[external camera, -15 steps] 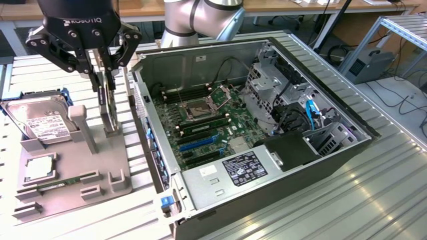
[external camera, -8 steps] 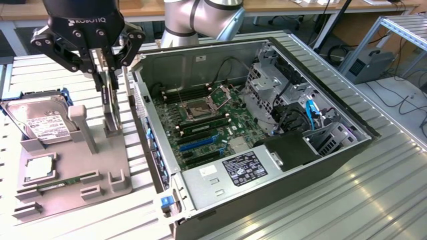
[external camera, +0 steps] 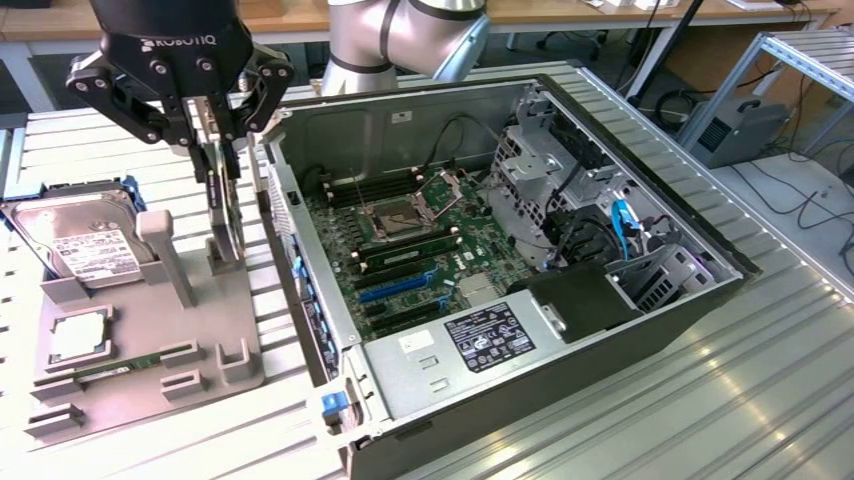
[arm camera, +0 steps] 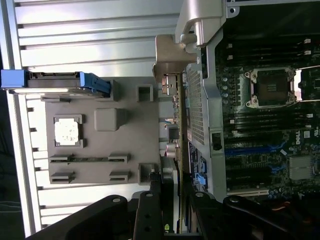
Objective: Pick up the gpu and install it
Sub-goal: 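Pick up the gpu and move the gpu toward the slot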
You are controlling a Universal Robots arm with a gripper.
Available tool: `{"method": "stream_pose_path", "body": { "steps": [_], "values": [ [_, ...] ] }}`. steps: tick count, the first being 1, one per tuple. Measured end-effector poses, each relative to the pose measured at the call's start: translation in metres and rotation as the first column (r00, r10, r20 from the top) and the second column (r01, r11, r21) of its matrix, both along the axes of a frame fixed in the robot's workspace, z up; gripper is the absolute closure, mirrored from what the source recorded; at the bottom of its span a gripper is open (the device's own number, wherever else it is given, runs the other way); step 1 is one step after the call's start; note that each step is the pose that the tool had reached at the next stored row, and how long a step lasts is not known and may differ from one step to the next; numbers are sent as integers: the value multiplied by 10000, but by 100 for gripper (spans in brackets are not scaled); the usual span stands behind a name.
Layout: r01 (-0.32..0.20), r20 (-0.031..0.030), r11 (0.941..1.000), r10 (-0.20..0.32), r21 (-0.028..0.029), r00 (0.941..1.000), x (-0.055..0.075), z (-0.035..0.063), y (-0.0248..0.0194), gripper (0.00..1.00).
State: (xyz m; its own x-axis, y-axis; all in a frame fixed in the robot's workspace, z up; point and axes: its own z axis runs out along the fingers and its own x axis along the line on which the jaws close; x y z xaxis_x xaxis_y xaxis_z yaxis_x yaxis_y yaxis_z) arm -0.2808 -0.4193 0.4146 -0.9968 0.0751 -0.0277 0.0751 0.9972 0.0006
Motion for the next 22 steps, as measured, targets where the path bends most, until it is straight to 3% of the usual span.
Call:
{"method": "stream_pose_path", "body": {
  "steps": [22],
  "values": [
    [0, 1, 10000, 0, -29, 10000, 100, 0, 0, 73]
  ]
}}
